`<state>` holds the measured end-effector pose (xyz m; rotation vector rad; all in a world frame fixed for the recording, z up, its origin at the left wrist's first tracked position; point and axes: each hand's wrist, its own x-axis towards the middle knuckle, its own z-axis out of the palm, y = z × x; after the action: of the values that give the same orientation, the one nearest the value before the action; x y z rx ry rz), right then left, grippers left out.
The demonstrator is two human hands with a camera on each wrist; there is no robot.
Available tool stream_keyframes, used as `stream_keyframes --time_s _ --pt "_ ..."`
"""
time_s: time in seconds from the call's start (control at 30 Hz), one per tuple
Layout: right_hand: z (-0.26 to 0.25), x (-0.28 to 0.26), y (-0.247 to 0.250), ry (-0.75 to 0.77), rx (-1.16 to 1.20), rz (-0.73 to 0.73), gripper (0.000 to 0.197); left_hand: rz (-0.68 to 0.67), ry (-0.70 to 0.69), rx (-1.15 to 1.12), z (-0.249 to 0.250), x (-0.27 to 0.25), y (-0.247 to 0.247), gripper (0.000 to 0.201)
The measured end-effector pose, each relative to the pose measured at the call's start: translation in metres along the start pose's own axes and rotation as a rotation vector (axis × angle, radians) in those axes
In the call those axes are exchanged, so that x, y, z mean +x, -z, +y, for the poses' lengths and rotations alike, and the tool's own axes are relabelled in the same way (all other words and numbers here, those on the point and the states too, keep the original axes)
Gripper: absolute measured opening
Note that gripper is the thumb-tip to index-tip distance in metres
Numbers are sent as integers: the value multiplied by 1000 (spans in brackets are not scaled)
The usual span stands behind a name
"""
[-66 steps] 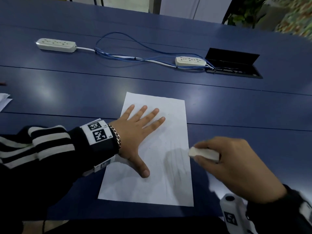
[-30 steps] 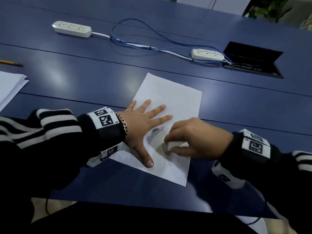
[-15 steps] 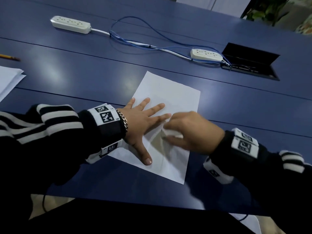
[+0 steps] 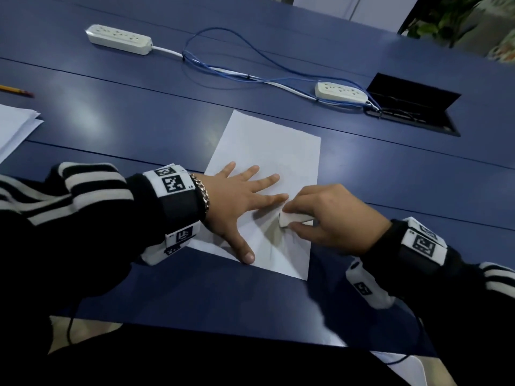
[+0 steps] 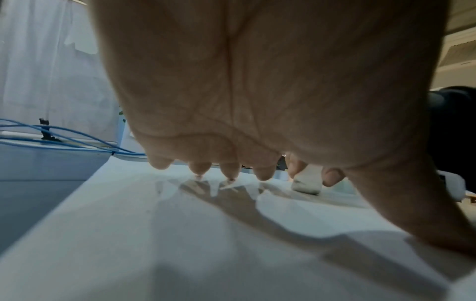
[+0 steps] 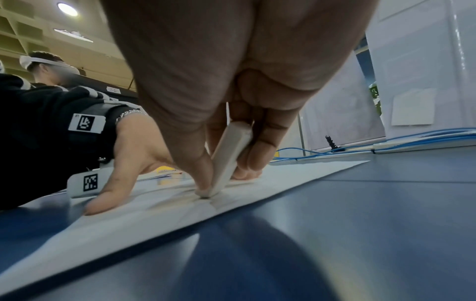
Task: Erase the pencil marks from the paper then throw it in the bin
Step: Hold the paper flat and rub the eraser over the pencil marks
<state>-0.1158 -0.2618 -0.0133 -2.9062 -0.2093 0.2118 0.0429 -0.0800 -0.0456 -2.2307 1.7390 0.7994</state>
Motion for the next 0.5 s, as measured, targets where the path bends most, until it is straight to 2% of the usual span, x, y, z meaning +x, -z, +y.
stream_keyframes --time_s 0.17,0.3,0.43,0.5 --pt "-12 3 -2 109 72 27 25 -31 39 27 2 6 0 152" --pt "-14 5 -8 85 68 36 18 -73 73 61 5 8 1 154" --pt "-25 -11 -7 211 137 -193 20 -79 92 50 9 8 3 155" --pt "-20 -2 -1 199 112 -184 18 -84 96 49 10 9 3 156"
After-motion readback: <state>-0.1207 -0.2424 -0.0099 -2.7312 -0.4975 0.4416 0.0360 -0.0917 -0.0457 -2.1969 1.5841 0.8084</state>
